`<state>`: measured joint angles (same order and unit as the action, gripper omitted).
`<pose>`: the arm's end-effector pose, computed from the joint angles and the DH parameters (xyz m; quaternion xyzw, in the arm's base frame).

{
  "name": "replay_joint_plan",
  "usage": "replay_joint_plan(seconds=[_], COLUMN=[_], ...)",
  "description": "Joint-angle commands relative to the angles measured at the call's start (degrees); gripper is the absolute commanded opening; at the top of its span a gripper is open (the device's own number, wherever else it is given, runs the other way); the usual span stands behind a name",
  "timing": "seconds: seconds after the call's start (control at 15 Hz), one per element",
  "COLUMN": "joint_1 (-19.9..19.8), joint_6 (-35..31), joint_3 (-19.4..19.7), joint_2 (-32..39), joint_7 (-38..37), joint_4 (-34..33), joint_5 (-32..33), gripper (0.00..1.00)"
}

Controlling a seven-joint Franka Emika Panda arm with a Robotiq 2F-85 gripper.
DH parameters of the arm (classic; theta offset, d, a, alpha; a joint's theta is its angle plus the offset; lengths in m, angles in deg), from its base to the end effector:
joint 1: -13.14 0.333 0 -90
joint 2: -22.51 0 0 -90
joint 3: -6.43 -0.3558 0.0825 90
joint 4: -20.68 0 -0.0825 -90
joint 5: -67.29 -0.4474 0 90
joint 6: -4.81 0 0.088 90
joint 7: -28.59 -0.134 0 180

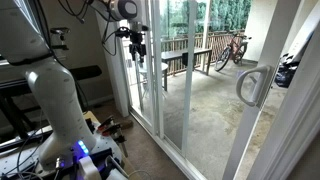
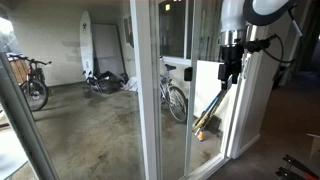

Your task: Open the sliding door

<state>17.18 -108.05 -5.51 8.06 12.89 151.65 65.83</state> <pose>0.4874 0.1438 0.4300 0.9993 -0.0070 -0.0293 0.0230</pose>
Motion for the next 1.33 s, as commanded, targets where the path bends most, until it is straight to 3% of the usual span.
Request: replay_joint_plan(seconds=[0.0, 0.87, 1.27], joint_1=[0.9, 0.9, -0.97], joint_6=[0.1, 0.1, -9.7], joint_3=[0.84, 0.85, 4.91], joint_2=[0.06, 0.06, -4.51], joint_7=[-0.18, -0.18, 3.81], joint_4=[-0.08, -0.08, 9.95], joint_5=[0.24, 0.24, 0.63], gripper=[1.0, 1.0, 1.0])
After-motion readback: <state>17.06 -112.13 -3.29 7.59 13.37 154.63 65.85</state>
